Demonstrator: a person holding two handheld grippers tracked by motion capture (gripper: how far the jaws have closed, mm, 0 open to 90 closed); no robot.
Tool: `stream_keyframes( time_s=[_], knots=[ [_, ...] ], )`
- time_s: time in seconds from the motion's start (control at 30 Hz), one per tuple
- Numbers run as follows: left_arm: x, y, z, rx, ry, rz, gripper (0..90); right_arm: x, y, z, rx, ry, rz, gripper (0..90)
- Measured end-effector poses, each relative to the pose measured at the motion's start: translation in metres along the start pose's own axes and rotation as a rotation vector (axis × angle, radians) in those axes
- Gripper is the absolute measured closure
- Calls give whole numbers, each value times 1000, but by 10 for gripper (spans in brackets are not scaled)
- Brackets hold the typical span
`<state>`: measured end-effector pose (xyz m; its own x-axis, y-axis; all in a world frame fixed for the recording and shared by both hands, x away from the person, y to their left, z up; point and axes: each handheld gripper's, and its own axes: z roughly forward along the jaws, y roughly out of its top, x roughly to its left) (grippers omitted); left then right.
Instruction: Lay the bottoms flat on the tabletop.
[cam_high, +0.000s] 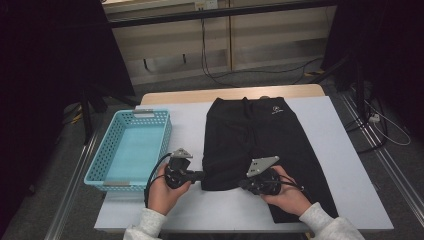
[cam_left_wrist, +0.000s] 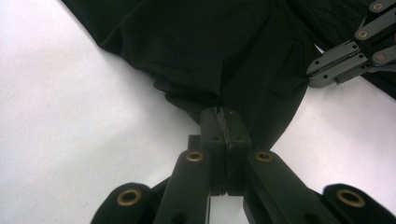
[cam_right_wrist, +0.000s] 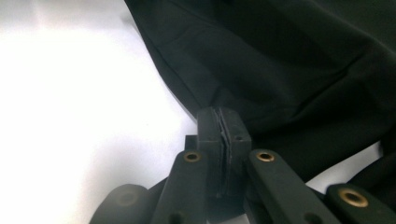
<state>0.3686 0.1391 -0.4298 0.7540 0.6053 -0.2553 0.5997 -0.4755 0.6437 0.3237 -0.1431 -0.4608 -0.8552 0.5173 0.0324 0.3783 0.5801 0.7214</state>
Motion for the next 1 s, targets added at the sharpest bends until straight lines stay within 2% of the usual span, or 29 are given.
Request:
stream_keyframes(
  time_s=[0.07, 0.17, 0.4, 0.5, 0.67, 0.77, 0.8, 0.93, 1.0],
  knots=[
    [0, 0, -1, -3, -3, -2, 897, 0, 0, -1, 3, 25, 19, 895],
    [-1, -2, -1, 2, -6, -2, 897, 2, -1, -3, 7, 52, 20, 896],
    [-6, -9, -3, 12, -26, -9, 896, 19, -6, -11, 21, 108, 13, 897],
    [-10, -11, -1, 27, -32, -1, 895, 23, -8, -14, 24, 120, 1, 897],
    [-16, -16, -1, 41, -38, 13, 891, 23, -7, -16, 29, 107, -7, 896],
    [-13, -17, -3, 27, -30, 0, 878, 20, -9, -15, 28, 106, 4, 896],
    [-12, -17, -3, 11, -20, 1, 844, 19, -9, -15, 29, 109, 5, 896],
    [-9, -14, -3, -61, 48, -1, 561, 20, -8, -14, 39, 117, -2, 895],
    [-6, -12, -1, -73, 62, 1, 525, 20, -8, -15, 37, 126, -5, 895]
  ],
)
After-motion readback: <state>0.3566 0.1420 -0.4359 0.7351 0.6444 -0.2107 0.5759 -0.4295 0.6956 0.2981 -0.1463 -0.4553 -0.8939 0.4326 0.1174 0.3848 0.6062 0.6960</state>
